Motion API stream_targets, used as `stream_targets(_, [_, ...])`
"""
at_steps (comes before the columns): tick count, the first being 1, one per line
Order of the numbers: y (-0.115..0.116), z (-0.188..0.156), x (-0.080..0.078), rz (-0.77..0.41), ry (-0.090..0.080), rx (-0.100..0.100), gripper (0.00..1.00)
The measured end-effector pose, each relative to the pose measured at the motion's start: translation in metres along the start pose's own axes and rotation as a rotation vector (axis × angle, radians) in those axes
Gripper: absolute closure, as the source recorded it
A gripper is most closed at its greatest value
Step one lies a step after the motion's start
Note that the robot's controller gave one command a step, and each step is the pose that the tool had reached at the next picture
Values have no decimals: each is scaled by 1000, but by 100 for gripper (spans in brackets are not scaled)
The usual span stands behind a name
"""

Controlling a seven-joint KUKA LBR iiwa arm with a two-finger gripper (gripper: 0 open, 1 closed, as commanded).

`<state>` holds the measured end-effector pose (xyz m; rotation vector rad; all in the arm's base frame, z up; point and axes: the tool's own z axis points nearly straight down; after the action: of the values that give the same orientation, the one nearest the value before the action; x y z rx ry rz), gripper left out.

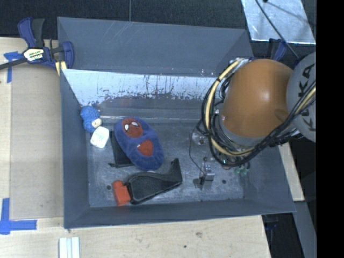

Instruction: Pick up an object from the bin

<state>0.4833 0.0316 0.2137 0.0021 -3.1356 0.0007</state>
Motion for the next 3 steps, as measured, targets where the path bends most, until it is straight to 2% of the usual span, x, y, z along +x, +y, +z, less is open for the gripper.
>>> stream_targets(1, [6,141,-27,-94,-4,1,0])
stream_targets(2, [5,138,-27,-93,-5,2,100])
stream_targets(3, [-6,17,-19,-148,-10,0,100])
